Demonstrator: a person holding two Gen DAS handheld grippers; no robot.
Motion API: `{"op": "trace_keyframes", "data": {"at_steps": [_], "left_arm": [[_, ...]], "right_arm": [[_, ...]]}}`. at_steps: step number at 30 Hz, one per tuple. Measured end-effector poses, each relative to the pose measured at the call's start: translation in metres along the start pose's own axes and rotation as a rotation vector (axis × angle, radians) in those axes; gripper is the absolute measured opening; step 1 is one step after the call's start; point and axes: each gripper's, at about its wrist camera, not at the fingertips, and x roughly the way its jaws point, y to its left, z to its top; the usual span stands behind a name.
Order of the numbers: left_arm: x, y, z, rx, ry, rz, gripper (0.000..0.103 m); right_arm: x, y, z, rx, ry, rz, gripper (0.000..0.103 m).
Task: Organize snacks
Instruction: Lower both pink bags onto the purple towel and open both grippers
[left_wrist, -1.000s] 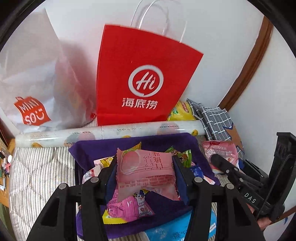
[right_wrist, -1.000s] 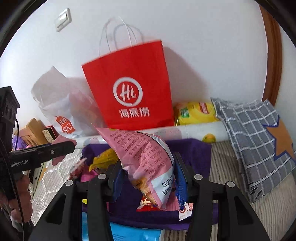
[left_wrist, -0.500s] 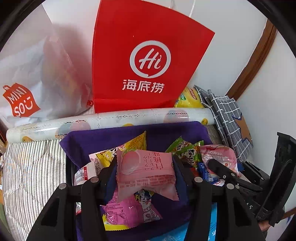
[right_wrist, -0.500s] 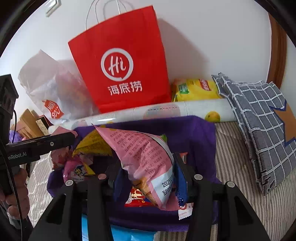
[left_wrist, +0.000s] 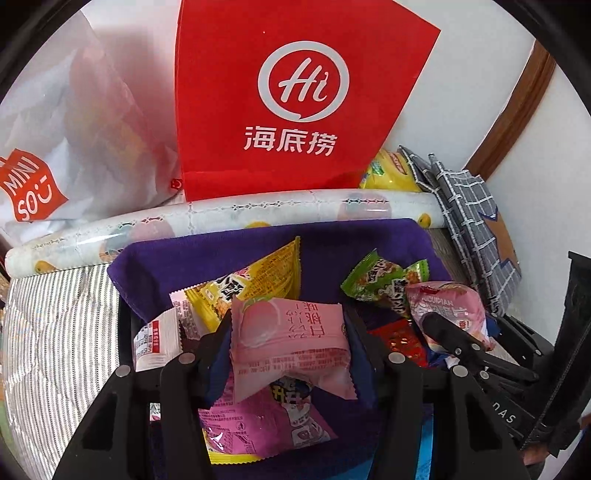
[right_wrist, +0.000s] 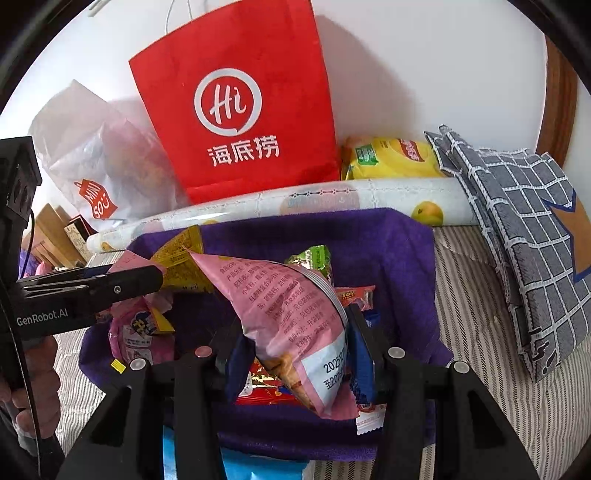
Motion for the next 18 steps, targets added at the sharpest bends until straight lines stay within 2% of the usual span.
{"op": "trace_keyframes", "data": {"at_steps": [8, 18], "left_arm": [[0.0049, 0.0029, 0.0002, -0.006, 0.018, 0.007, 0.055], [0.0065, 0.0010, -0.0007, 0.004, 0.026, 0.002, 0.056]], "right_arm": [[0.0100, -0.0016, -0.0021, 0.004, 0.040, -0.023, 0.050], [0.0092, -0.0019, -0.0020, 0.006, 0.038, -0.026, 0.050]]}}
